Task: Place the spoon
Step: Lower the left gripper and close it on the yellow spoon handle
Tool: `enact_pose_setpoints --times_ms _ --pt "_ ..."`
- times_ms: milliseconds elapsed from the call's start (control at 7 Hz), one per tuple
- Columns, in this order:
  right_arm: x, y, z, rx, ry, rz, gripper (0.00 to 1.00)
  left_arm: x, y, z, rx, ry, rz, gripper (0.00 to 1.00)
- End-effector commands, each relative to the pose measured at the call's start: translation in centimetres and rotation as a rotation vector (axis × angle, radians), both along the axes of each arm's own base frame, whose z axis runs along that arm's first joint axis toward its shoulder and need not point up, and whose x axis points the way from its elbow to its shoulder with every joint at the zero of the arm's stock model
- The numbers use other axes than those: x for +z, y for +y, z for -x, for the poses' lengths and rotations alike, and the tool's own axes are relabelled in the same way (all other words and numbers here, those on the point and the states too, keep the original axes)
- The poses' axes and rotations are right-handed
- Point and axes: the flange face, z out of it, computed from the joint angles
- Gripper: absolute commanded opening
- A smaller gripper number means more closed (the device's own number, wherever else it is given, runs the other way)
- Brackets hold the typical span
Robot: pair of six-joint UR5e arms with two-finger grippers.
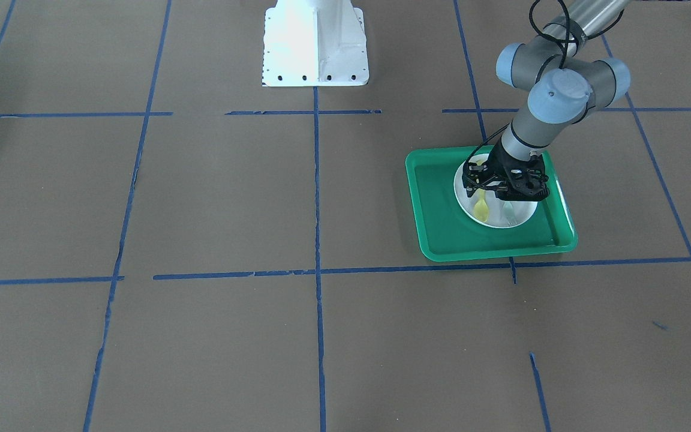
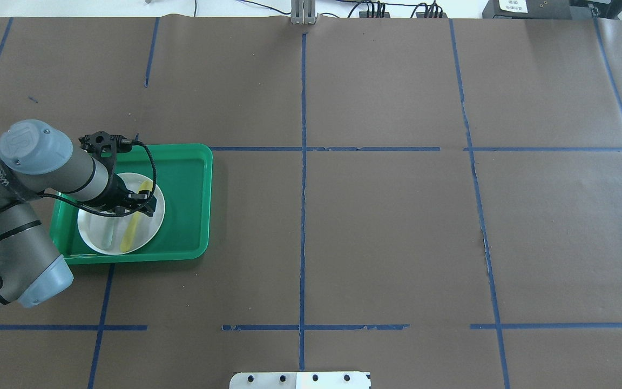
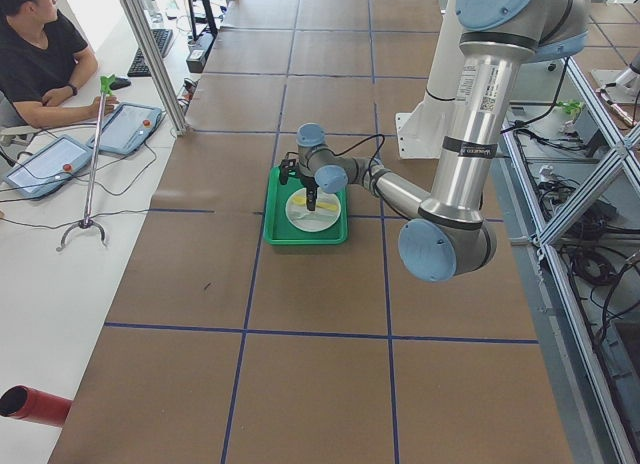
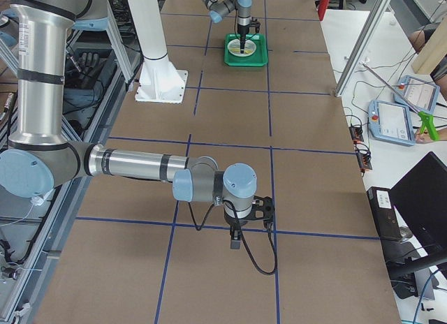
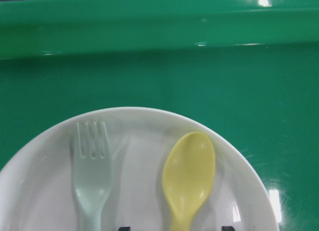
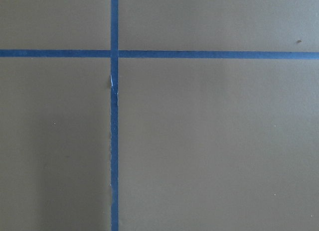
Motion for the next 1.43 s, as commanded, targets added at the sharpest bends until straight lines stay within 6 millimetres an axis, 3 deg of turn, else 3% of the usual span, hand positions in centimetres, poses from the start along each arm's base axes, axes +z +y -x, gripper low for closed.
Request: enact_pose_setpoints --times_ms 0,286,571,857,1143,1286 --pt "0.0 0.0 0.0 0.0 0.0 -0.002 1.0 0.2 0.2 -0.2 0.005 -0.004 0.003 0.63" --pt "0.0 0.0 0.0 0.0 0.0 0.0 1.0 0.2 0.3 -0.3 0.006 -0.004 0.003 0.49" --pt "0.0 0.0 0.0 0.0 0.0 0.0 1.0 0.2 0.3 -0.2 0.006 -0.004 0.003 0.19" --pt "0.0 0.0 0.0 0.0 0.0 -0.002 1.0 0.0 0.4 0.0 0.005 -0.001 0.0 0.0" --pt "0.0 0.0 0.0 0.0 0.0 0.0 1.0 -0.1 0.2 0.4 0.0 0.0 -0.002 0.0" --pt "0.0 0.0 0.0 -0.001 0.0 -0.001 1.0 -1.5 0.3 1.2 -0.005 0.011 -0.009 0.0"
